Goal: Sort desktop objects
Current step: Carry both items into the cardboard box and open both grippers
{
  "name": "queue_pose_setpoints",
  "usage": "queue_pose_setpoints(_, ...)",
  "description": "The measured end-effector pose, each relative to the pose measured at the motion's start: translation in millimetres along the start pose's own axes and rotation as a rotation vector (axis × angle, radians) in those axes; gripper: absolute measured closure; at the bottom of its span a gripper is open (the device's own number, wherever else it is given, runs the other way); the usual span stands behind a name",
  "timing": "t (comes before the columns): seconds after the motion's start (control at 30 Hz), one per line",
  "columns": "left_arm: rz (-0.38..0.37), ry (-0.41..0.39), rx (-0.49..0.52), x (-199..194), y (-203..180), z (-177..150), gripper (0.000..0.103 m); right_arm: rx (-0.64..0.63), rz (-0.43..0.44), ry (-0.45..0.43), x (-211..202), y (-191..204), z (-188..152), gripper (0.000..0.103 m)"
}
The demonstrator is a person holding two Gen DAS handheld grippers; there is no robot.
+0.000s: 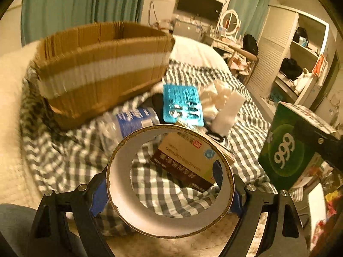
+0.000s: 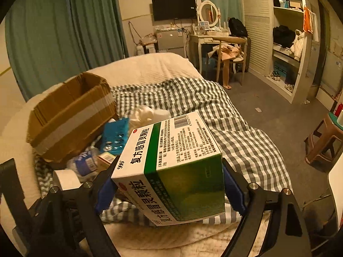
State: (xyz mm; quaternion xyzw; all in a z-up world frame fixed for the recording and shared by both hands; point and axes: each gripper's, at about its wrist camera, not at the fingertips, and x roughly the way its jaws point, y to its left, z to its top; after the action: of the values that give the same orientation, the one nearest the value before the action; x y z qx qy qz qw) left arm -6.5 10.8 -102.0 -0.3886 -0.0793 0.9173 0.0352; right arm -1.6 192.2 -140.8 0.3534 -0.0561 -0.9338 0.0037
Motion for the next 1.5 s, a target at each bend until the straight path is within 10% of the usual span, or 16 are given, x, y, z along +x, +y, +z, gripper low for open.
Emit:
queue_pose_setpoints(0.47,0.094,-0.144,0.019,-36.2,-2.3,43.9,0.014,-0.069,0.107,-0.084,-43.2,46.5,31.0,0.018)
queue_pose_setpoints(1.13,0.223,-0.384,-0.260,-48.0,79.8,216.4,0.014,-0.176,0.405,-0.184,-12.5,148.8,146.7,0.018)
queue_pose_setpoints(1.5,0.298,-0.257,-0.357,44.8,133.5,252.5,0.014,-0.179,0.494,-0.133,77.8,193.4,197.2,0.018)
